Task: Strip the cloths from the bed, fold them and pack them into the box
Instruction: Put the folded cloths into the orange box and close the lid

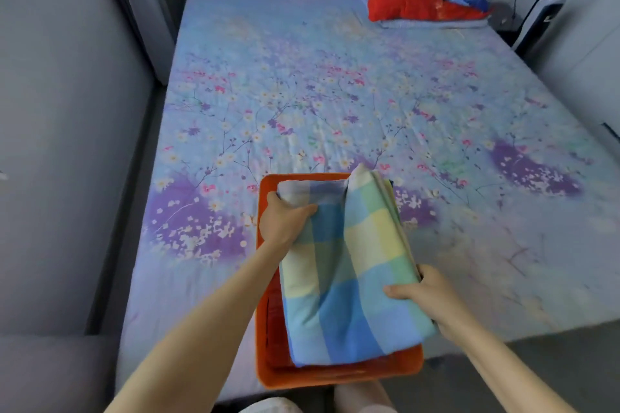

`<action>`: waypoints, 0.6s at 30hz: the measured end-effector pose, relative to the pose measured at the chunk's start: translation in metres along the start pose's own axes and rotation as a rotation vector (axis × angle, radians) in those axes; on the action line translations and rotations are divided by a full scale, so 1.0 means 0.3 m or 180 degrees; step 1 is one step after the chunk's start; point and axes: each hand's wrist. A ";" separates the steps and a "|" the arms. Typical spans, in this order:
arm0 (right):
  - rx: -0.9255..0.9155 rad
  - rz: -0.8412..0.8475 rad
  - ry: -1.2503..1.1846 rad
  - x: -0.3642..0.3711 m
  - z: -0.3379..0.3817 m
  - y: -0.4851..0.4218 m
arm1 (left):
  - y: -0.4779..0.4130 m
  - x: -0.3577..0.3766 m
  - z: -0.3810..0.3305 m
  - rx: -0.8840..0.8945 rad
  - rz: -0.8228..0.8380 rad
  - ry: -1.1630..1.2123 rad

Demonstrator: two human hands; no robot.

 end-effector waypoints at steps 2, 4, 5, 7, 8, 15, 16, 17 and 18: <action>0.0075 0.0024 0.0272 0.083 -0.055 -0.045 | -0.017 0.008 0.067 -0.0063 0.0056 -0.0450; -0.0063 -0.0166 0.1315 0.136 -0.096 -0.096 | -0.033 0.014 0.128 -0.0006 0.0084 -0.0965; -0.0133 -0.0381 0.1982 0.148 -0.099 -0.109 | -0.033 0.014 0.153 0.0076 0.0096 -0.1091; -0.0333 -0.0612 0.2702 0.158 -0.095 -0.139 | -0.031 0.017 0.189 0.0316 0.0117 -0.1128; -0.0435 -0.0616 0.2902 0.166 -0.099 -0.157 | -0.028 0.018 0.202 0.0448 0.0132 -0.1174; -0.0434 -0.0215 0.3309 0.234 -0.120 -0.234 | -0.057 0.061 0.313 -0.0215 0.0321 -0.1323; -0.0627 -0.0441 0.3392 0.258 -0.146 -0.230 | -0.059 0.078 0.325 -0.0232 0.0299 -0.1324; -0.0699 -0.0441 0.3490 0.278 -0.165 -0.230 | -0.062 0.091 0.335 -0.0185 0.0225 -0.1346; -0.0366 0.0027 0.3544 0.300 -0.181 -0.223 | -0.066 0.106 0.343 -0.0116 0.0129 -0.1373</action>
Point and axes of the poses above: each hand's wrist, its own y-axis away from the middle knuckle, its own x-axis out of the palm, z = x × y, and after that the axes turned 9 degrees about y, right-handed
